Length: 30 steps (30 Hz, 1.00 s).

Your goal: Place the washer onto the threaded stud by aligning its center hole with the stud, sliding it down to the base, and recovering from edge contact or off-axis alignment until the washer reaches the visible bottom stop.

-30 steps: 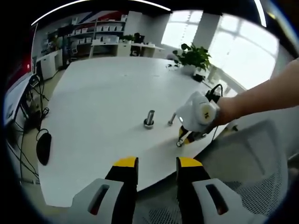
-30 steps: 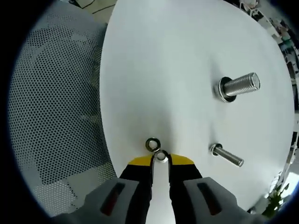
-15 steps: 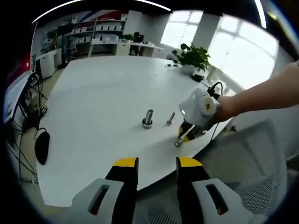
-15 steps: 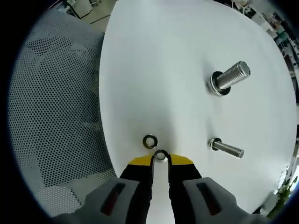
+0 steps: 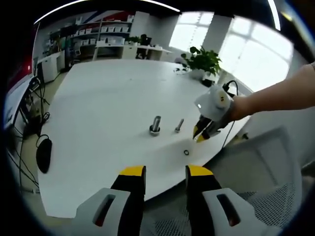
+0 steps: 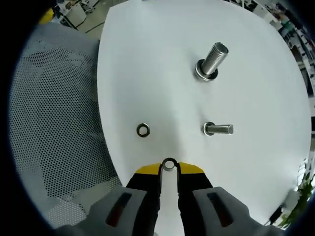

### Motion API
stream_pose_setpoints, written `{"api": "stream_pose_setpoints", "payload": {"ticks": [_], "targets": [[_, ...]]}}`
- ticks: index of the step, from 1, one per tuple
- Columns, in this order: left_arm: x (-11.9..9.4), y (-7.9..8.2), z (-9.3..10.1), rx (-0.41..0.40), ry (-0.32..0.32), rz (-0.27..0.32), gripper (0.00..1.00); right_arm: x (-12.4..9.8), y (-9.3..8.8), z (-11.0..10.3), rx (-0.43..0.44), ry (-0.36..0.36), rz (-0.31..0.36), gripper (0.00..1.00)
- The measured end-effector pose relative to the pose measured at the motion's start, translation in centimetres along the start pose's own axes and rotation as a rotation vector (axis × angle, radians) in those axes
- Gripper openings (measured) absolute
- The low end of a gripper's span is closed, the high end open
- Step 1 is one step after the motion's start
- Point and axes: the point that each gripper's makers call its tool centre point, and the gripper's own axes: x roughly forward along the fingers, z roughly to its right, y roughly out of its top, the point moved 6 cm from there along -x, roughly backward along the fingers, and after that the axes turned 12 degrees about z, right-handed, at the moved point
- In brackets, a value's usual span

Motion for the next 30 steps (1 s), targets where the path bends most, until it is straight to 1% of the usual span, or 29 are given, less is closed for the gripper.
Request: {"api": "stream_pose_setpoints", "payload": {"ticks": [6, 12, 23, 25, 30], "targets": [[0.0, 0.0, 0.0, 0.007, -0.002, -0.001, 0.30, -0.8, 0.2, 0.9, 0.019, -0.024, 0.025, 0.13], [0.0, 0.0, 0.0, 0.009, -0.001, -0.003, 0.30, -1.5, 0.2, 2.0, 0.029, -0.039, 0.034, 0.13], [0.0, 0.0, -0.1, 0.003, 0.003, -0.003, 0.30, -2.6, -0.6, 4.1, 0.038, -0.071, 0.028, 0.13], [0.0, 0.0, -0.1, 0.001, 0.003, -0.003, 0.30, -2.9, -0.4, 4.2, 0.041, -0.076, 0.042, 0.13], [0.1, 0.0, -0.1, 0.001, 0.005, -0.005, 0.30, -2.9, -0.1, 4.2, 0.028, -0.075, 0.052, 0.13]]}}
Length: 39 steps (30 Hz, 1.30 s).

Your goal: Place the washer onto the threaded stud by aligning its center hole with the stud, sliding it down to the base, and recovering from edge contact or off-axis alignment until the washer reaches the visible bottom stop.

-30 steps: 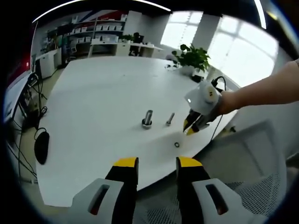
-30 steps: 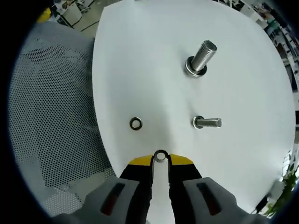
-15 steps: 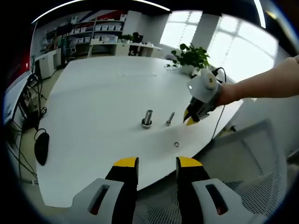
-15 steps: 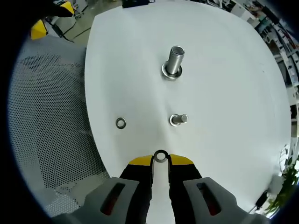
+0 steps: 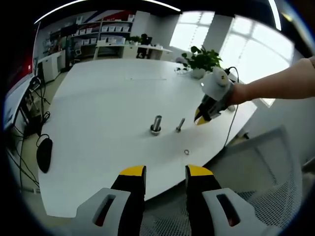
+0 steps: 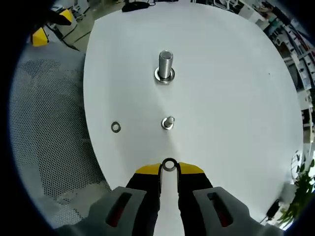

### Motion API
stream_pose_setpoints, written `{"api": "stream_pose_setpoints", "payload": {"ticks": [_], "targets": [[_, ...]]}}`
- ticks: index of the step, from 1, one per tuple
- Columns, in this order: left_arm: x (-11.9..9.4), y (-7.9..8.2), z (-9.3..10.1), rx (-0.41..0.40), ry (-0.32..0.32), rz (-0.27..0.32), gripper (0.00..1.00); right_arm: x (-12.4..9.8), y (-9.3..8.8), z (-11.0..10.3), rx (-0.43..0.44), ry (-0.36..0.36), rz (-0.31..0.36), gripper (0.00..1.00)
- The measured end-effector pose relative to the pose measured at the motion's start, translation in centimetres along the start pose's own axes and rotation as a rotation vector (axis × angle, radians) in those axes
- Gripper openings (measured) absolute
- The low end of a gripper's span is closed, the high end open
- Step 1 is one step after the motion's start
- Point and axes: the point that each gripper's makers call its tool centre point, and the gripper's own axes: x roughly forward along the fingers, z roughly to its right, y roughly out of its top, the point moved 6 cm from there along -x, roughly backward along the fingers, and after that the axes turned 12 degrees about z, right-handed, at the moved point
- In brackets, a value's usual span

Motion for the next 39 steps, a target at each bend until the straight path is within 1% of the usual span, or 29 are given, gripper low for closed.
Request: {"api": "stream_pose_setpoints", "payload": {"ticks": [4, 7, 10, 12, 18, 22, 25, 30, 33, 39], "targets": [[0.0, 0.0, 0.0, 0.003, 0.002, -0.002, 0.30, -0.2, 0.8, 0.4, -0.014, -0.005, 0.033, 0.13], [0.0, 0.0, 0.0, 0.003, 0.003, -0.002, 0.30, -0.2, 1.4, 0.6, -0.015, 0.005, 0.056, 0.13], [0.0, 0.0, 0.0, 0.003, 0.003, -0.003, 0.30, -0.2, 1.9, 0.7, -0.022, 0.002, 0.067, 0.13], [0.0, 0.0, 0.0, 0.003, 0.004, -0.003, 0.30, -0.3, 2.6, 0.7, -0.031, 0.003, 0.085, 0.13], [0.0, 0.0, -0.1, 0.001, 0.003, -0.005, 0.30, -0.3, 3.2, 0.9, -0.045, 0.011, 0.092, 0.13], [0.0, 0.0, 0.0, -0.001, 0.001, -0.005, 0.30, -0.7, 4.0, 0.7, -0.064, 0.012, 0.119, 0.13], [0.0, 0.0, -0.1, -0.001, 0.001, -0.003, 0.30, -0.3, 4.1, 0.6, -0.071, 0.028, 0.108, 0.13], [0.0, 0.0, -0.1, -0.002, 0.002, -0.004, 0.30, 0.1, 4.8, 0.3, -0.079, 0.034, 0.114, 0.13], [0.0, 0.0, -0.1, -0.002, 0.003, -0.003, 0.30, 0.4, 4.9, 0.1, -0.103, 0.036, 0.104, 0.13], [0.0, 0.0, -0.1, -0.002, 0.005, -0.003, 0.30, 0.8, 5.0, 0.3, -0.095, 0.035, 0.093, 0.13]]}}
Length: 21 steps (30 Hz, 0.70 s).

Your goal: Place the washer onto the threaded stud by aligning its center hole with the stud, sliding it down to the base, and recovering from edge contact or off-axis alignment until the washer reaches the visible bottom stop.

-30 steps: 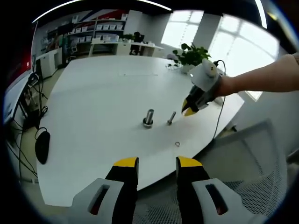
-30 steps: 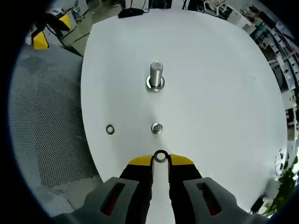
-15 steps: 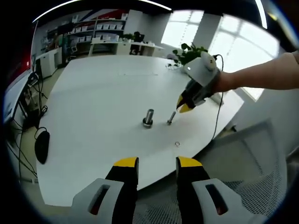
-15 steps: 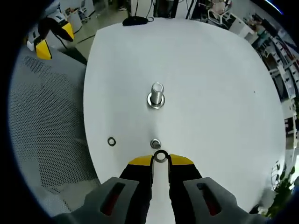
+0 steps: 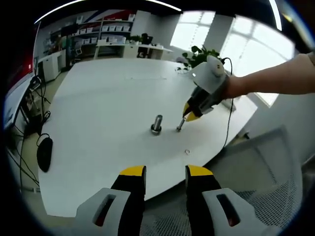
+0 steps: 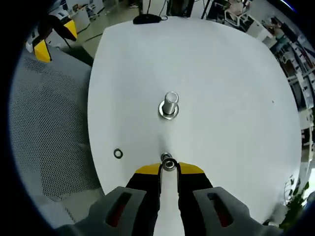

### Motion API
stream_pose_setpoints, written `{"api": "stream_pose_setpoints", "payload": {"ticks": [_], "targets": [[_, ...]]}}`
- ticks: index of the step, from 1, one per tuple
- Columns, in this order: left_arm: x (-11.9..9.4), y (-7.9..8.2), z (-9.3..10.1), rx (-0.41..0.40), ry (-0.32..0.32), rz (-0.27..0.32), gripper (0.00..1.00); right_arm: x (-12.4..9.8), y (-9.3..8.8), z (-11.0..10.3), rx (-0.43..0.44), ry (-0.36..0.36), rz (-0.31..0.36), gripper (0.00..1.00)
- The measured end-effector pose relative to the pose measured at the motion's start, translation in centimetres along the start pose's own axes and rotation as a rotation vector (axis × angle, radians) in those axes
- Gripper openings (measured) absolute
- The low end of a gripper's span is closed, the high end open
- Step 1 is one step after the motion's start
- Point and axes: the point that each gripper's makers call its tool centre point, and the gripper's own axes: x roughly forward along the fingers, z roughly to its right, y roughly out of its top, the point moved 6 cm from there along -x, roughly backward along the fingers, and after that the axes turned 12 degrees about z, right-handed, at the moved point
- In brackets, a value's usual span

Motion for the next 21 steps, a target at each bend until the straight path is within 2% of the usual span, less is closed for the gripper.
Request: {"api": "stream_pose_setpoints", "payload": {"ticks": [14, 21], "targets": [[0.0, -0.1, -0.1, -0.003, 0.007, -0.006, 0.30, 1.6, -0.5, 0.1, -0.005, 0.028, -0.035, 0.13], [0.0, -0.2, -0.1, -0.002, 0.008, -0.015, 0.30, 2.7, -1.4, 0.3, 0.003, 0.040, -0.052, 0.13]]}}
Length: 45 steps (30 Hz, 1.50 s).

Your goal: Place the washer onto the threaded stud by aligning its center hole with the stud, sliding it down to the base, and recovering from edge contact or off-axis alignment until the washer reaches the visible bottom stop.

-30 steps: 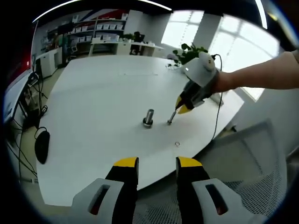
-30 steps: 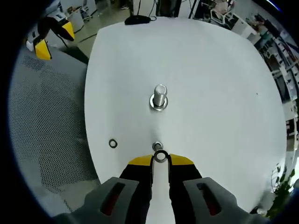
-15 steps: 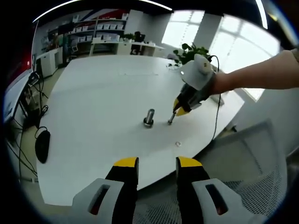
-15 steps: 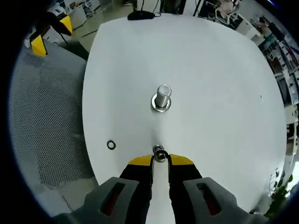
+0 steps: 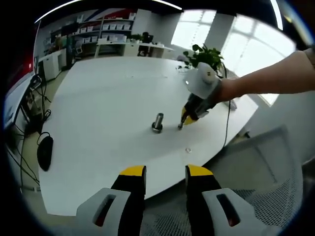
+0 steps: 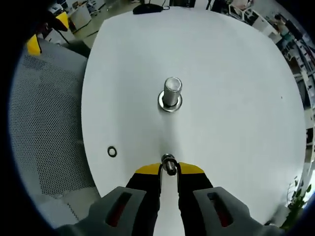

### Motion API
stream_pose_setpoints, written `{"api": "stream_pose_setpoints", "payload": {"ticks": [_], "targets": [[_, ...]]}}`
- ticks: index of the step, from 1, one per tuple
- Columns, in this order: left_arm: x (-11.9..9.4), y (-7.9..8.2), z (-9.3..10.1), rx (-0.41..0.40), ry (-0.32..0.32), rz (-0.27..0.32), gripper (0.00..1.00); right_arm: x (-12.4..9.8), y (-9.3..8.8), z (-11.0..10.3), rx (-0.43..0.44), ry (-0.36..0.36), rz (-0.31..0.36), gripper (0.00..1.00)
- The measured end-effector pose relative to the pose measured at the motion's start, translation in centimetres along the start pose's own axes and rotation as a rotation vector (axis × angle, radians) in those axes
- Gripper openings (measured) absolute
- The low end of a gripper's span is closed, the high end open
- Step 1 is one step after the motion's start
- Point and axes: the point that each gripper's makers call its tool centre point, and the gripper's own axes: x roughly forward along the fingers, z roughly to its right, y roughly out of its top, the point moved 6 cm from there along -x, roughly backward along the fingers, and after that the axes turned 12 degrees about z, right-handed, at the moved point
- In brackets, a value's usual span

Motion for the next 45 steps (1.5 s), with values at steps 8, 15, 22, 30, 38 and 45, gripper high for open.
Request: {"api": "stream_pose_setpoints", "payload": {"ticks": [8, 15, 22, 30, 38, 45], "targets": [[0.0, -0.1, -0.1, -0.008, 0.002, -0.005, 0.30, 1.0, -1.2, -0.2, 0.006, 0.012, -0.026, 0.14], [0.1, -0.1, -0.1, -0.007, 0.002, -0.010, 0.30, 1.3, -1.5, 0.3, 0.012, 0.010, -0.024, 0.14], [0.1, -0.2, -0.1, -0.014, 0.002, -0.015, 0.30, 1.1, -2.0, 0.4, 0.035, 0.011, -0.015, 0.19], [0.2, -0.3, 0.0, -0.016, -0.004, -0.021, 0.30, 0.7, -3.5, 0.4, 0.077, -0.012, -0.005, 0.20], [0.1, -0.3, 0.1, -0.018, -0.013, -0.015, 0.30, -0.2, -4.2, -0.5, 0.120, -0.029, 0.013, 0.21], [0.2, -0.5, 0.5, -0.017, -0.037, -0.031, 0.29, -0.4, -3.4, -2.2, 0.156, -0.025, 0.058, 0.21]]}}
